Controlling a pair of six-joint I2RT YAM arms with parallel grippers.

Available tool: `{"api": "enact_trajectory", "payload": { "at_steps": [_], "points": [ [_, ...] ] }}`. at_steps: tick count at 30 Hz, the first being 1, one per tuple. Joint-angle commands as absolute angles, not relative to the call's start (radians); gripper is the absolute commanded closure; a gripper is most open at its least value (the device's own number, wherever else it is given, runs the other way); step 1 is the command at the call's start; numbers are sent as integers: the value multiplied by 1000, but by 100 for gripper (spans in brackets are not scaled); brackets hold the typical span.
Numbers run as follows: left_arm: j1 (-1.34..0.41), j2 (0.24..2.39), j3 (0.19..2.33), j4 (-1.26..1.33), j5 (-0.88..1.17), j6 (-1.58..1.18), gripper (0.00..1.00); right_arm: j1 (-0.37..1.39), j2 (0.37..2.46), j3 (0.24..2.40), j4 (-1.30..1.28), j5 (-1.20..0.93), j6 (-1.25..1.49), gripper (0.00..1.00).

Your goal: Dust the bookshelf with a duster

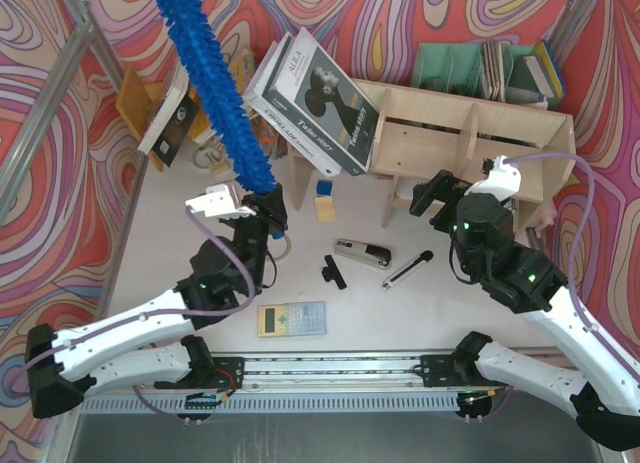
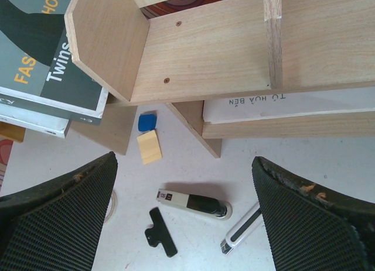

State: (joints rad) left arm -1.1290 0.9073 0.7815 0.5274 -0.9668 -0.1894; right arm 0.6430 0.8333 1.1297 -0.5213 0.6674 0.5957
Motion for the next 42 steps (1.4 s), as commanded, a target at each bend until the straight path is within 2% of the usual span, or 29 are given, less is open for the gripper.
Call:
{"api": "enact_trajectory", "payload": {
  "at_steps": [1,8,20,42],
  "points": [
    [-1063,985,744,692,-979,-301,100,644,831,1122,-524,670,592,14],
    [-1045,1165,722,991,-971,-235,100,644,816,1124,-538,688,580,14],
    [-1040,1317,755,978,-942,-353,100,644,824,1121,-532,696,566,13],
    [-999,1192,651,903,-922,-508,100,644,833,1124,-524,696,554,13]
  ]
}}
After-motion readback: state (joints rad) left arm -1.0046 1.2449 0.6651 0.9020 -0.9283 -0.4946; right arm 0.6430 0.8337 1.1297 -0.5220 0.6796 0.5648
